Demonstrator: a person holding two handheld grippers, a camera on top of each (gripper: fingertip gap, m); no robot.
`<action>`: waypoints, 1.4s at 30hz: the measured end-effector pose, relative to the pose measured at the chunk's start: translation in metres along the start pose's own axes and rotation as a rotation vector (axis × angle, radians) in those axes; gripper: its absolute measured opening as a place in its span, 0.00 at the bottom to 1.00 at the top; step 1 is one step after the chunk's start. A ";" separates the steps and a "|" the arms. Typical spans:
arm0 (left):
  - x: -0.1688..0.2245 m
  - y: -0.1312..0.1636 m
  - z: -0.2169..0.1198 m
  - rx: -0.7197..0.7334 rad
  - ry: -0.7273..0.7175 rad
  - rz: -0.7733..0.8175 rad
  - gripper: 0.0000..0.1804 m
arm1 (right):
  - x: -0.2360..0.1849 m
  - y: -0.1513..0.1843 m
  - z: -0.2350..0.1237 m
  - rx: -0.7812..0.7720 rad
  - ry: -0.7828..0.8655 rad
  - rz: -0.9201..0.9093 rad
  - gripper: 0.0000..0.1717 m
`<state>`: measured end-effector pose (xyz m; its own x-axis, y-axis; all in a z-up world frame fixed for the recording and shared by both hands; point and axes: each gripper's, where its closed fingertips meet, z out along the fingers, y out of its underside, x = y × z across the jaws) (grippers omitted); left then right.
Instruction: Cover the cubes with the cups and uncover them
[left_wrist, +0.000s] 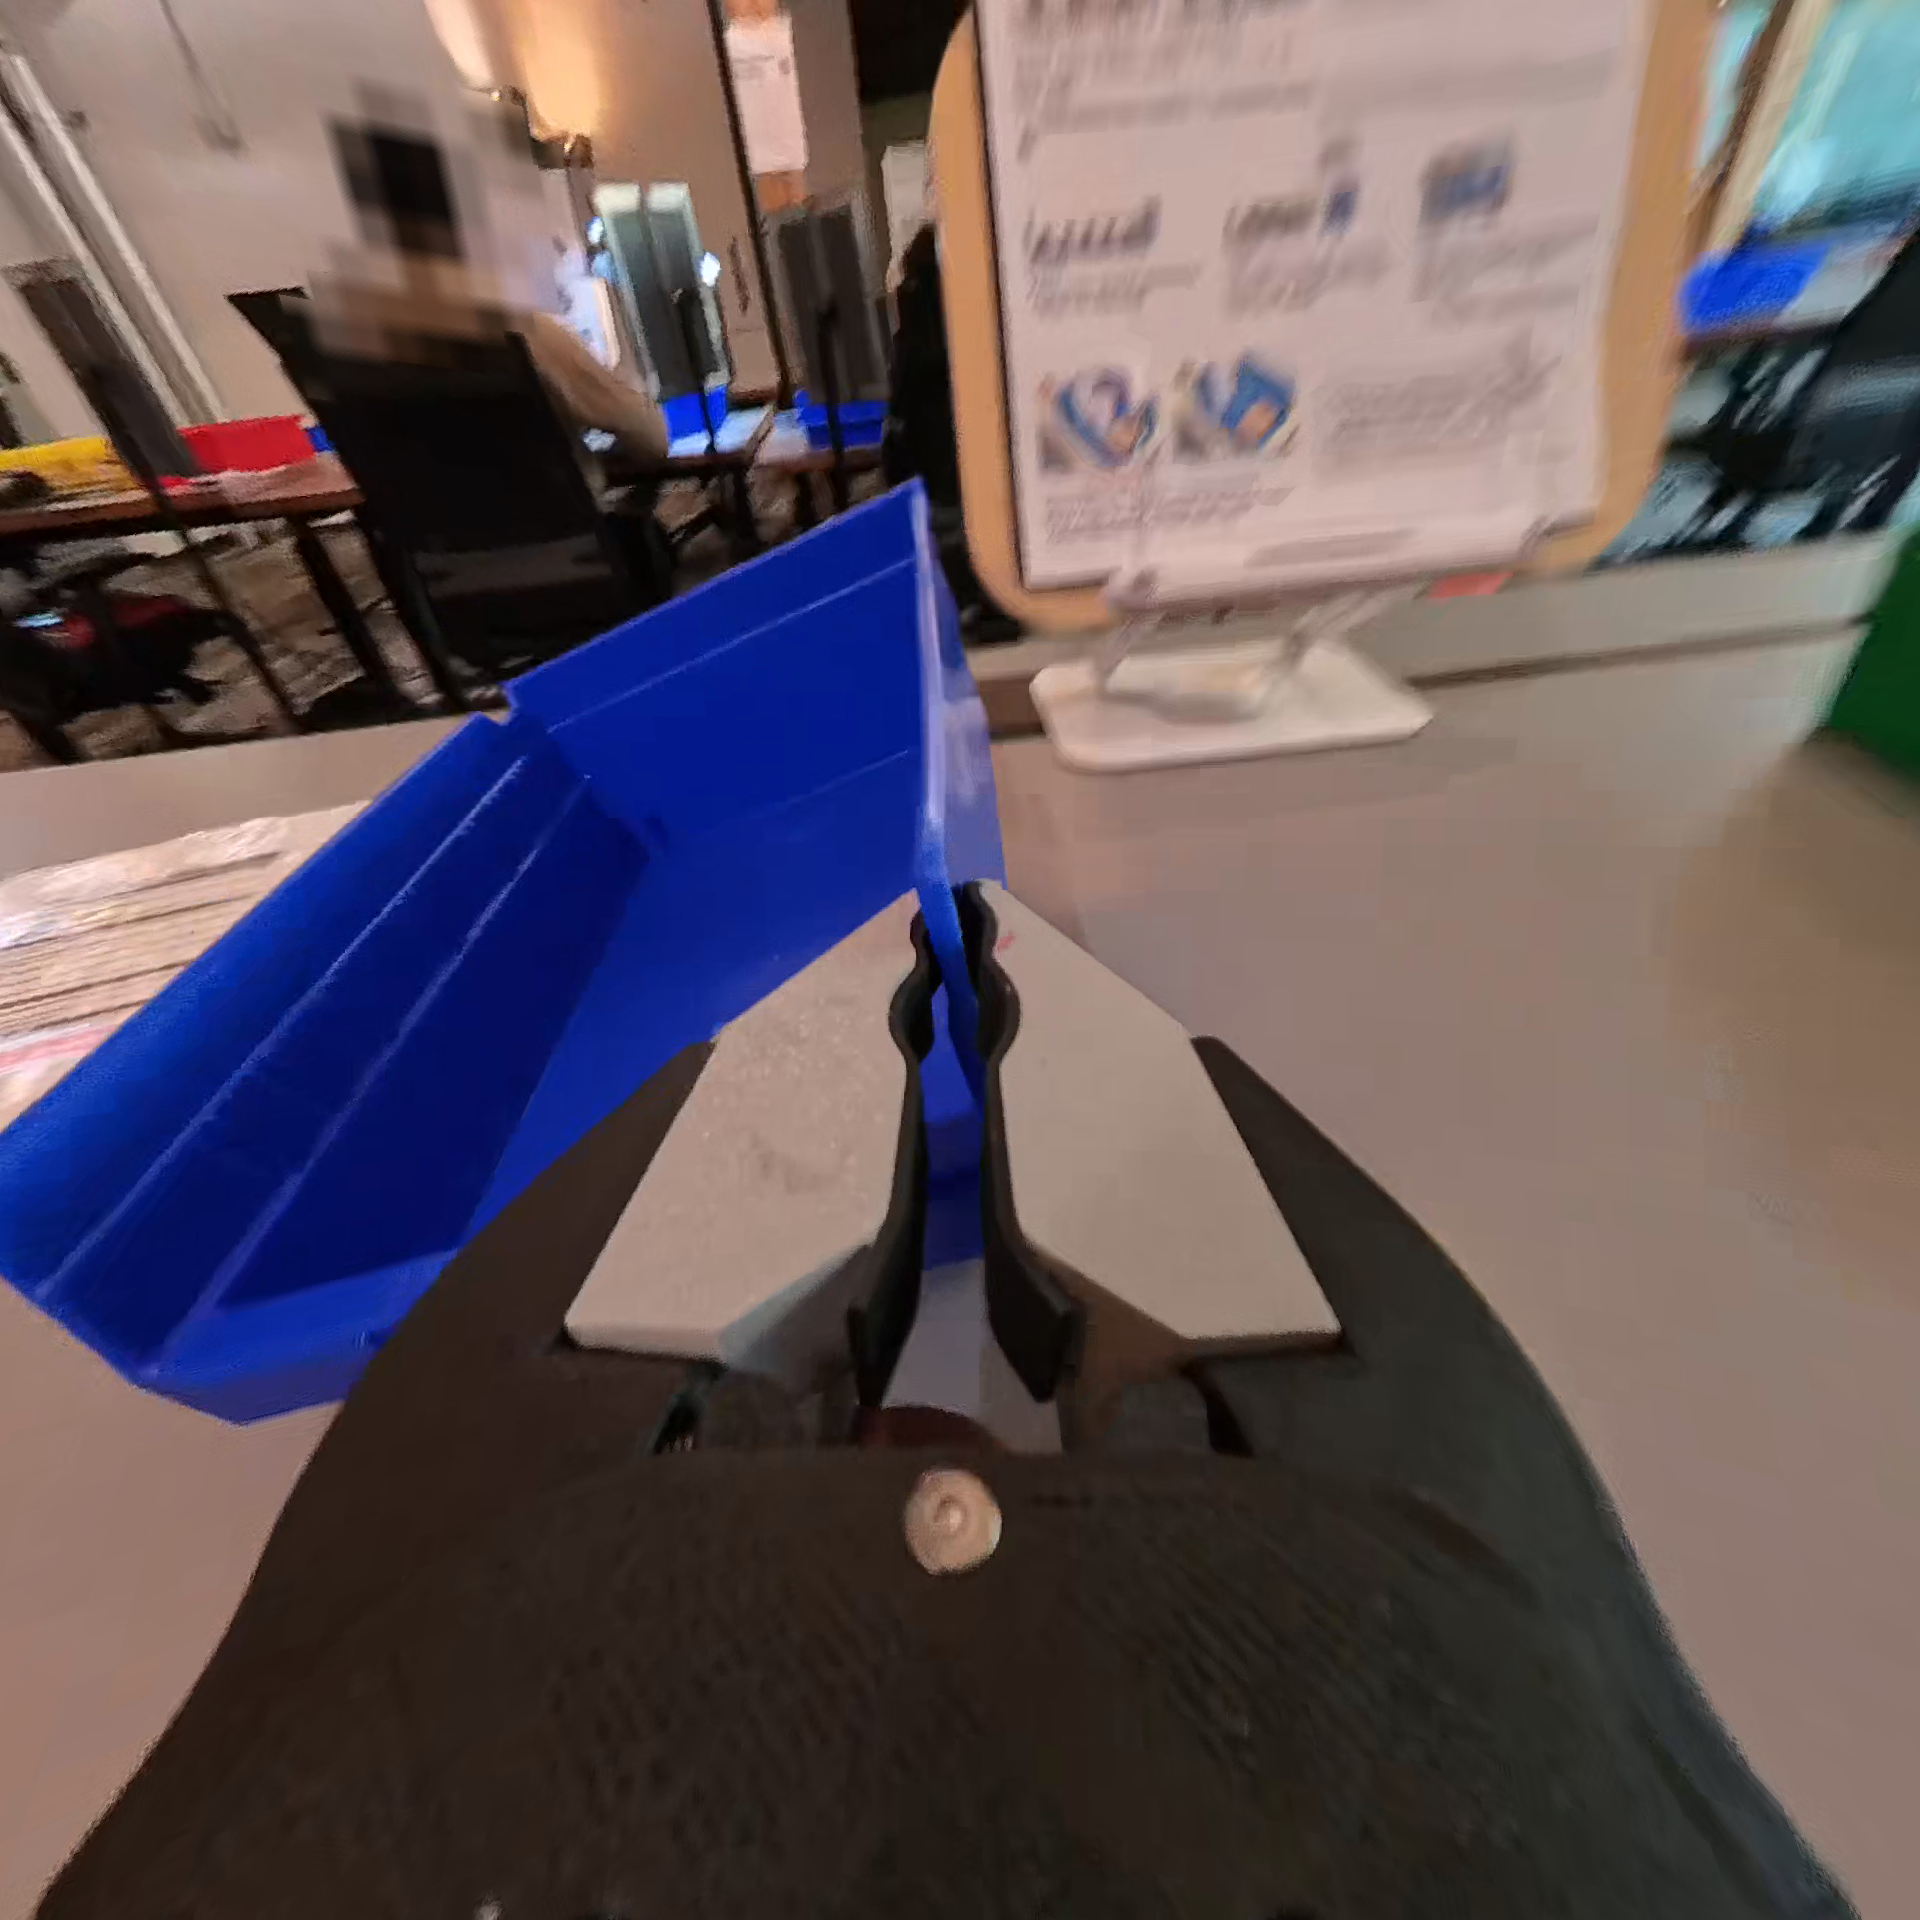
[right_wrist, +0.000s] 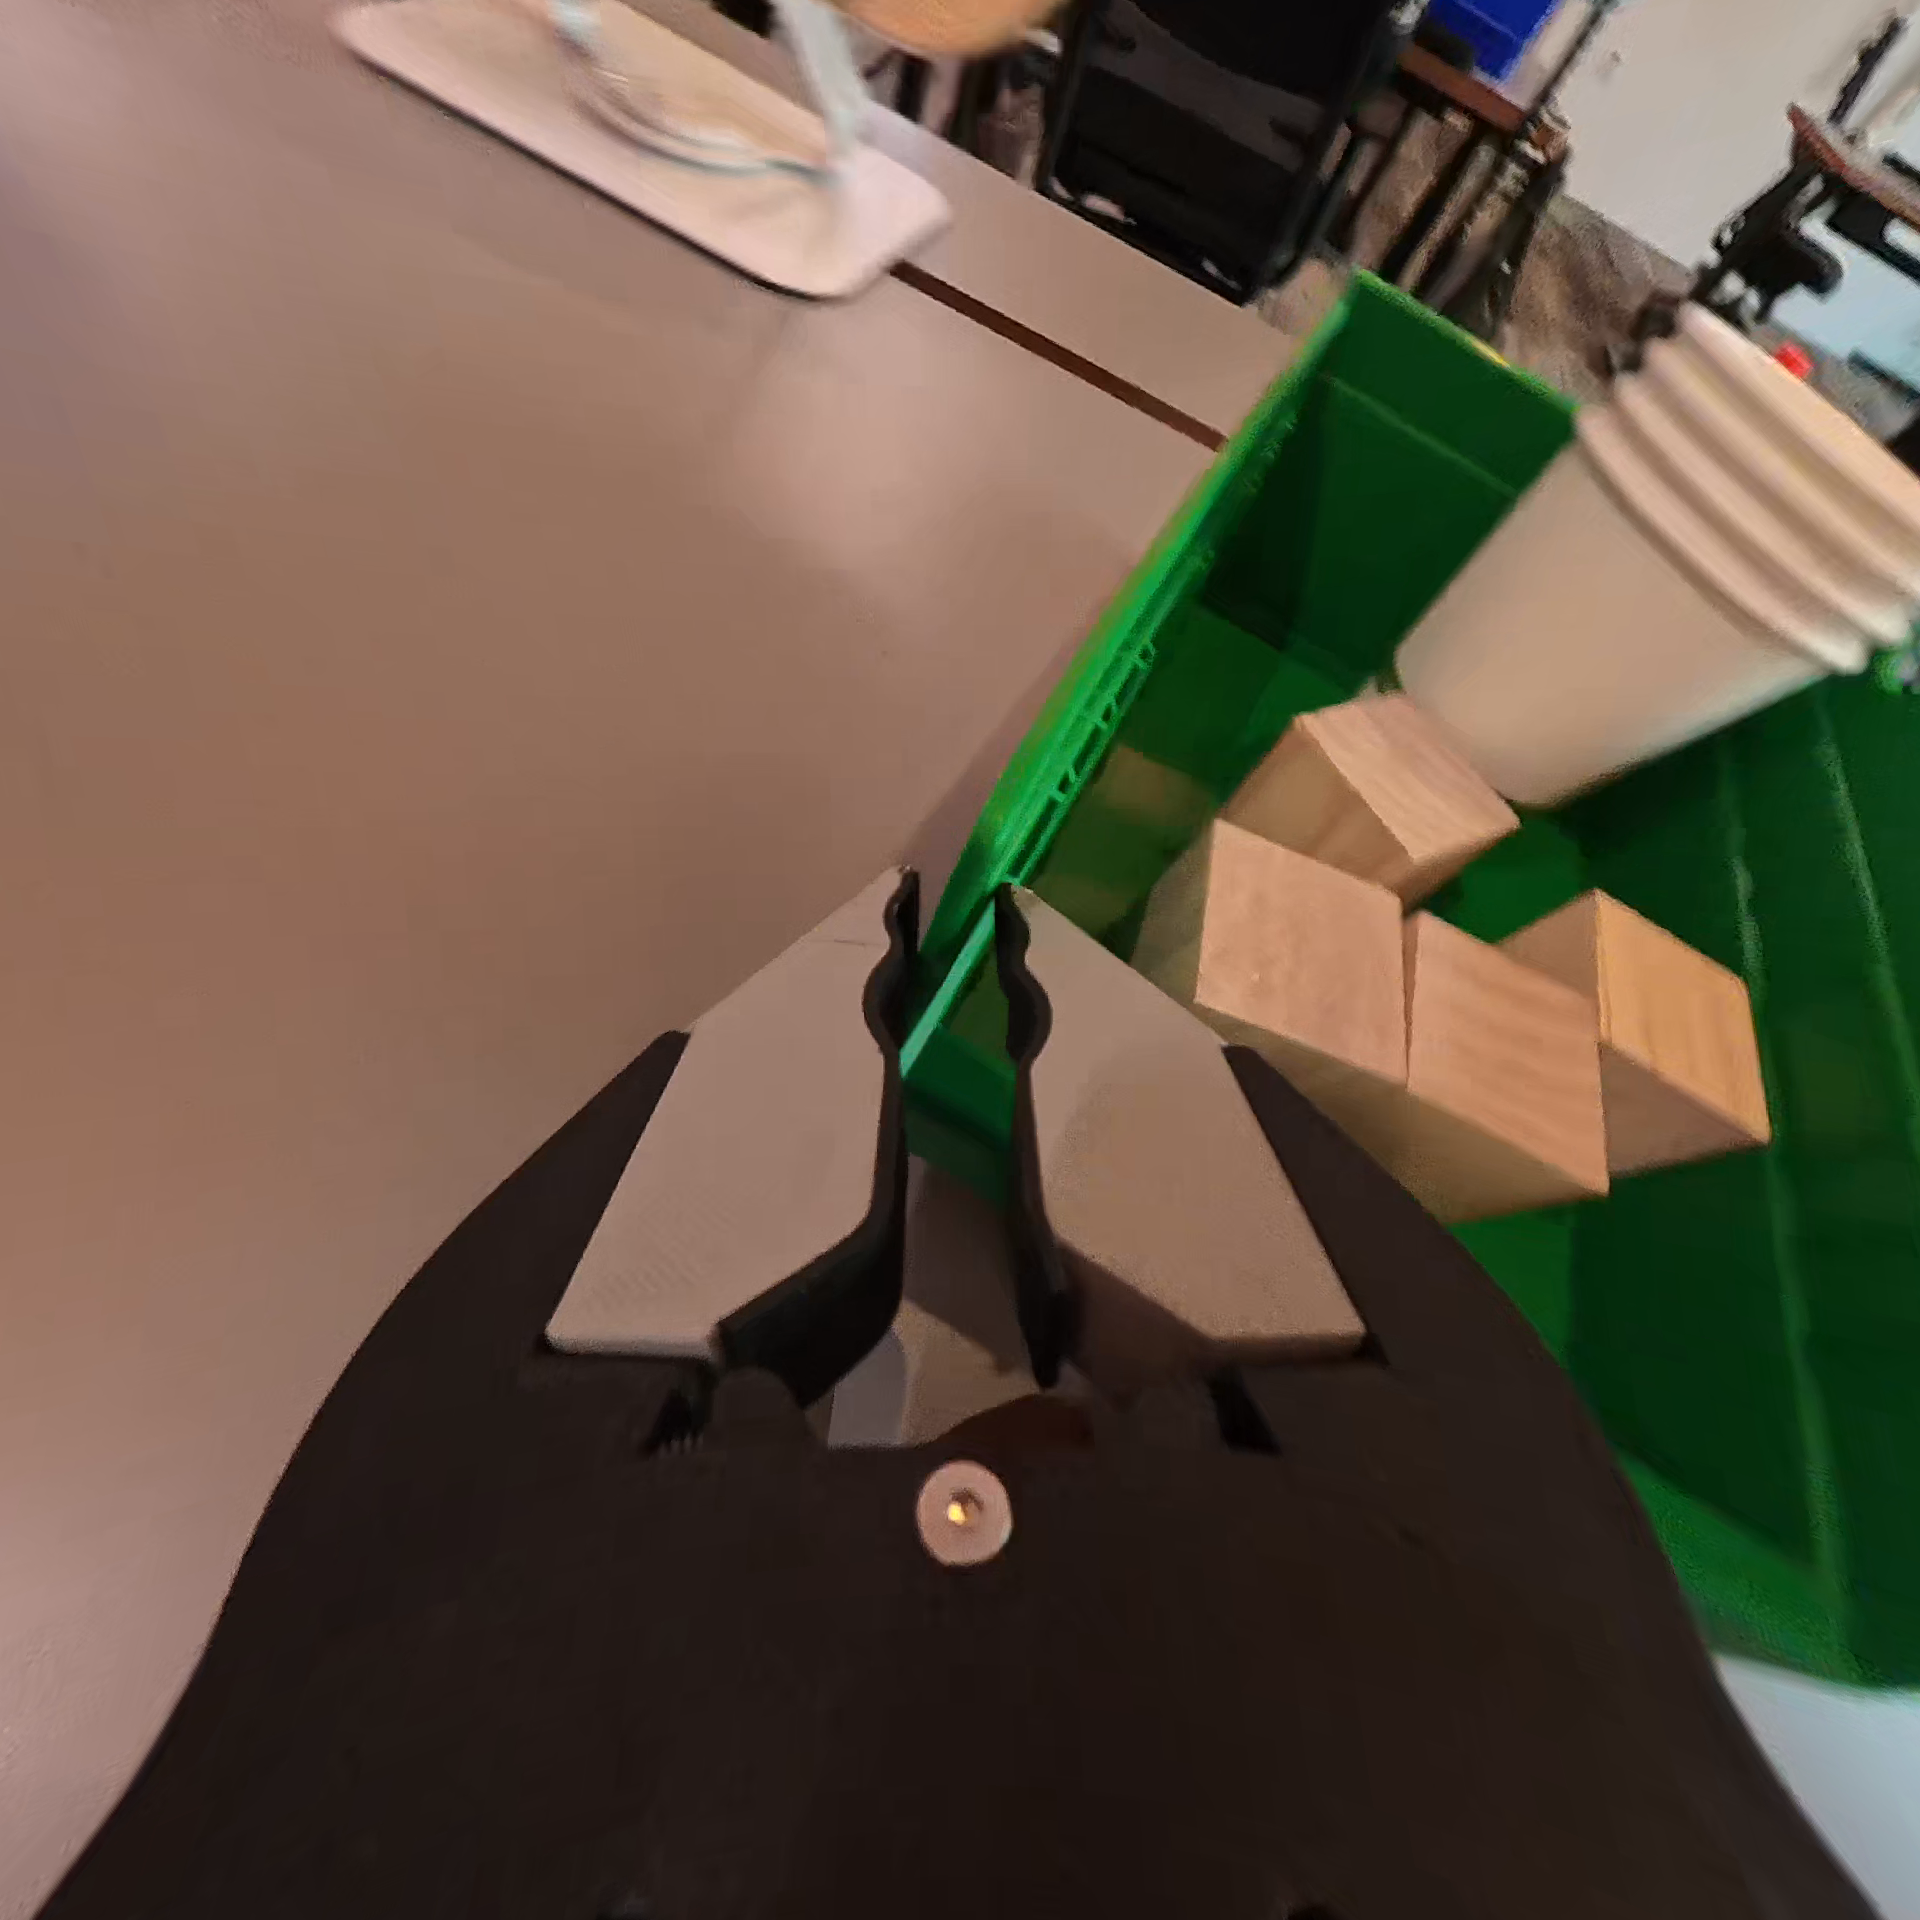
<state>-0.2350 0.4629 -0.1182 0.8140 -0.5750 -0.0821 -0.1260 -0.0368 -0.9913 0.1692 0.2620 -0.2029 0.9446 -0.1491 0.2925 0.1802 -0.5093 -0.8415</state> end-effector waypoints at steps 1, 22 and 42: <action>0.006 -0.015 -0.007 0.060 0.030 -0.035 0.00 | -0.030 -0.010 0.000 0.010 -0.017 -0.020 0.07; 0.018 -0.199 -0.173 0.384 0.049 0.174 0.00 | -0.437 -0.193 -0.036 0.250 -0.640 -0.014 0.21; 0.390 -0.035 -0.090 0.270 0.588 0.197 0.01 | -0.034 -0.049 -0.180 0.531 -0.367 0.464 0.17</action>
<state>0.0359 0.1663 -0.1063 0.3366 -0.9020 -0.2703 -0.0325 0.2758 -0.9607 0.0788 0.1391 -0.0896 0.9688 0.0890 -0.2312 -0.2340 0.0226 -0.9720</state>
